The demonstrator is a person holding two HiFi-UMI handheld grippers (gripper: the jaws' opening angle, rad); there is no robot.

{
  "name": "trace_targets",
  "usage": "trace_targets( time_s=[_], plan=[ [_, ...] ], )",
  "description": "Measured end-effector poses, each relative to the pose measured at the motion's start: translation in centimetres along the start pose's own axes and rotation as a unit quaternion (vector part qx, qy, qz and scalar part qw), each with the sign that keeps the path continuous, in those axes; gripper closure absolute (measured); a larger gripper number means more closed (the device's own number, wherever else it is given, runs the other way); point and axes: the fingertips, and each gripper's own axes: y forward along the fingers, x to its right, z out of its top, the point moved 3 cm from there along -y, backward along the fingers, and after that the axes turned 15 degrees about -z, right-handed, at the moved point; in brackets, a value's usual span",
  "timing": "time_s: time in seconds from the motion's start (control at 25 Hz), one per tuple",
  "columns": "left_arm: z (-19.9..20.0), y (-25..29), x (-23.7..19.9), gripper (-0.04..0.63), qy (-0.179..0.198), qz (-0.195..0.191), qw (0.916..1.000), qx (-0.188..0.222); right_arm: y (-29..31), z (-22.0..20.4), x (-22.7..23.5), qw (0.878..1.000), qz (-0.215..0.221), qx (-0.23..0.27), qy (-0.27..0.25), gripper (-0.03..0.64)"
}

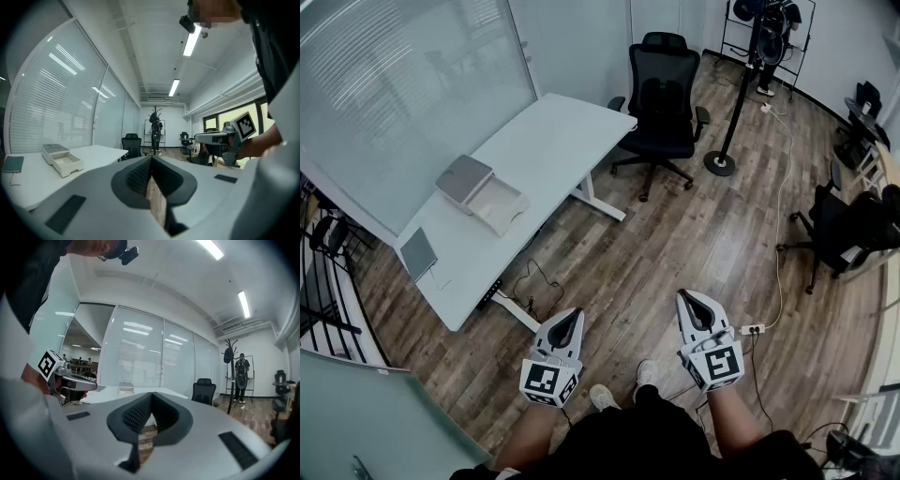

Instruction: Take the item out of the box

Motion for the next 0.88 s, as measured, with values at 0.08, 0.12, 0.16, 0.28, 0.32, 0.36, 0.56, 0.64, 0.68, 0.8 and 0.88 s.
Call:
trace_targets(
  time_s=[0.08,0.12,0.16,0.28,0.32,0.36,0.56,0.64,0.68,0.8,0.88],
  plan=[
    [0.0,-0.2,0.2,0.584,0.001,-0.002,1.0000,-0.001,-0.4,0.1,-0.6,1.000,0.016,0.017,0.007,0.612],
    [0.0,-0.4,0.3,0.584,0.002,-0.002,1.0000,-0.002,-0.6,0.1,-0.8,1.000,0.020,0.022,0.008,0.612],
    [-0.1,-0.5,0.4,0.584,0.002,-0.003,1.0000,-0.003,-0.7,0.1,-0.8,0.999,0.021,0.024,0.009,0.612],
    [-0.1,-0.6,0.5,0.584,0.003,-0.003,1.0000,-0.006,-0.8,0.1,-0.5,1.000,0.004,0.013,0.007,0.612],
    [0.0,-0.6,0.6,0.584,0.004,-0.003,1.0000,-0.006,-0.7,0.2,-0.3,1.000,-0.001,0.010,0.007,0.612],
    [0.1,-0.5,0.6,0.584,0.005,-0.003,1.0000,-0.007,-0.7,0.1,-0.2,1.000,-0.002,0.011,0.008,0.612],
    [0.3,0.4,0.6,0.584,0.009,-0.002,0.9999,-0.014,0.3,0.1,0.2,1.000,0.012,0.021,0.017,0.612],
    [0.3,1.1,0.4,0.584,0.009,0.001,0.9999,-0.014,0.9,0.1,0.7,0.999,0.010,0.021,0.021,0.612],
    [0.5,1.5,0.4,0.584,0.009,0.002,0.9999,-0.014,1.3,0.2,0.9,0.999,0.011,0.020,0.025,0.612],
    [1.5,3.1,0.4,0.584,0.012,0.003,0.9999,-0.007,2.1,-0.1,1.6,0.998,0.039,0.016,0.038,0.611],
    [2.1,4.2,0.4,0.584,0.020,0.007,0.9998,-0.003,2.9,-0.3,2.5,0.998,0.042,0.013,0.036,0.611]
  ],
)
